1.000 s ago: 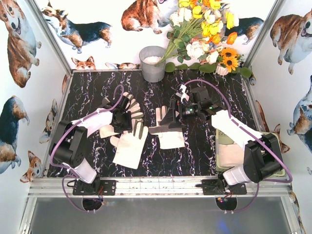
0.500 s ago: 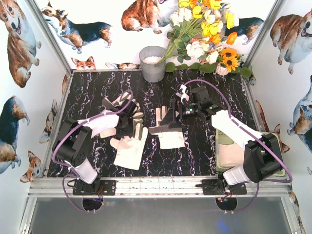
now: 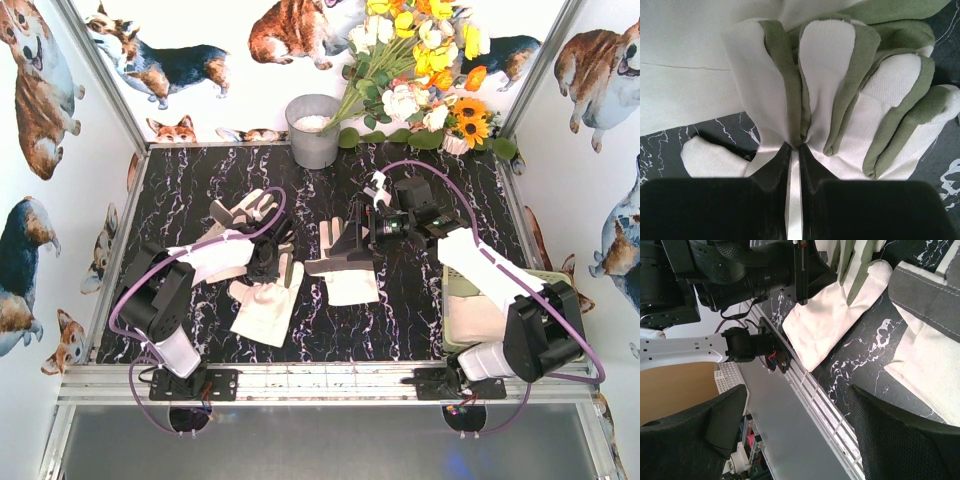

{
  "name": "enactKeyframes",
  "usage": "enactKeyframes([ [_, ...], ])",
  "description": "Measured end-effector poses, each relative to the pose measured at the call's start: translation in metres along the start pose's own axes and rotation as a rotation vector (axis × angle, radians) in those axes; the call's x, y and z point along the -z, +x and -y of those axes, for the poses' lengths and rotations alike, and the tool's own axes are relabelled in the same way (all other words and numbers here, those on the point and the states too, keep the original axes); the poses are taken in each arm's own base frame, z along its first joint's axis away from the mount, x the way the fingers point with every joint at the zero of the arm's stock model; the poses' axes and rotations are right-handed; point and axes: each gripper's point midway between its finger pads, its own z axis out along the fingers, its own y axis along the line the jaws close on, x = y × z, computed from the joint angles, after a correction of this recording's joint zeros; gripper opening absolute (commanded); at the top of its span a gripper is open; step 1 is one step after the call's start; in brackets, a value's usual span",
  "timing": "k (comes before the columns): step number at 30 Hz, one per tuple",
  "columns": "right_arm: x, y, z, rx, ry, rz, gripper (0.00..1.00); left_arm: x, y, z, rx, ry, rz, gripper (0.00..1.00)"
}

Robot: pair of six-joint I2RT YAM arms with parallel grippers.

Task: Put the gloves into the storage basket
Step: Pick up the glove from the center of the board.

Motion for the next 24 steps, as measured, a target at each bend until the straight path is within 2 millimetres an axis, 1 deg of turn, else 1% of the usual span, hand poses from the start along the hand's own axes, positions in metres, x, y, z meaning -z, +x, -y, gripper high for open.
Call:
enactKeyframes([
  [4,0.001,0.0,0.0,0.003,0.004,0.006,0.84,0.004,0.0,-0.002,0.018,-0.006,0.006,0.0],
  [6,0.001,0.001,0.001,-0.002,0.01,0.005,0.84,0.01,0.004,-0.005,0.035,-0.007,0.007,0.0],
  [9,0.002,0.002,0.002,-0.009,0.015,0.003,0.85,0.032,0.003,-0.009,0.08,0.02,0.041,0.0],
  [14,0.001,0.001,-0.001,-0.016,0.001,0.006,0.86,0.08,-0.015,-0.005,0.161,0.132,0.166,0.0],
  [16,0.001,-0.001,-0.004,-0.015,-0.011,0.009,0.86,0.094,-0.019,-0.003,0.179,0.173,0.2,0.0],
  [21,0.001,-0.002,-0.009,-0.011,-0.045,0.011,0.88,0.122,-0.026,0.003,0.198,0.262,0.254,0.0],
  [24,-0.001,0.001,-0.01,-0.004,-0.064,0.004,0.88,0.142,-0.036,0.011,0.203,0.33,0.291,0.0],
])
